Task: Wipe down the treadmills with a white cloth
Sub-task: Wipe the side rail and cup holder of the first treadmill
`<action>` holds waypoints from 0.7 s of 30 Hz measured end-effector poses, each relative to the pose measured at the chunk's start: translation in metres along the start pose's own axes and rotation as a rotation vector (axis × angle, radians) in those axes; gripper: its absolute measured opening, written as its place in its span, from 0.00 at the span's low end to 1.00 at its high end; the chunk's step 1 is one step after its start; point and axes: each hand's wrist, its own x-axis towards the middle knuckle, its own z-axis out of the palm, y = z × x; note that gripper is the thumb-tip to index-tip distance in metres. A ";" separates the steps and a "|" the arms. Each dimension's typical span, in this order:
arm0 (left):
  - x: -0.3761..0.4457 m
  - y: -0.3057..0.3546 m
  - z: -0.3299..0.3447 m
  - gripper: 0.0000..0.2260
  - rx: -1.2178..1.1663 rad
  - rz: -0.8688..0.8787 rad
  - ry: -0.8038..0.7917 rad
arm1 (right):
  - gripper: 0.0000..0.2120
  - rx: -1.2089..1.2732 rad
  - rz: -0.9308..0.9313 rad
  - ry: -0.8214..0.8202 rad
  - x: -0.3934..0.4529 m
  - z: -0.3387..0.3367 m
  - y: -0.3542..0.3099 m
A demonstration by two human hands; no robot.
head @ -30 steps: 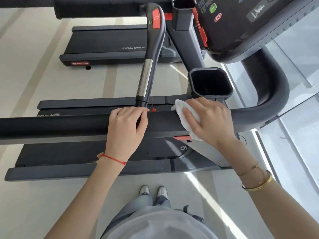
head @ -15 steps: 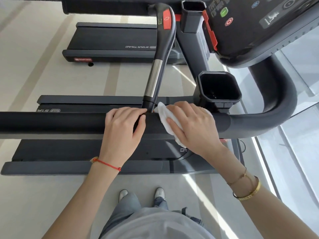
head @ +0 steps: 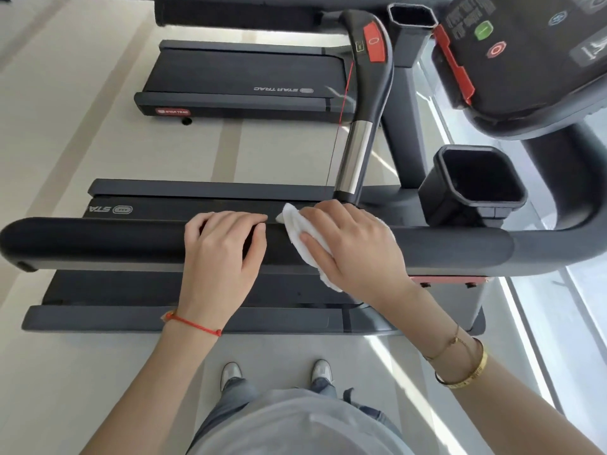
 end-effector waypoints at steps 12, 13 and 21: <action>-0.010 -0.109 -0.048 0.11 0.020 0.002 -0.015 | 0.19 0.020 0.039 -0.075 0.058 0.029 -0.104; -0.010 -0.119 -0.052 0.11 0.021 0.000 -0.013 | 0.19 0.018 0.042 -0.071 0.063 0.032 -0.113; -0.016 -0.192 -0.080 0.12 0.030 -0.012 0.020 | 0.19 0.010 0.031 -0.042 0.098 0.053 -0.181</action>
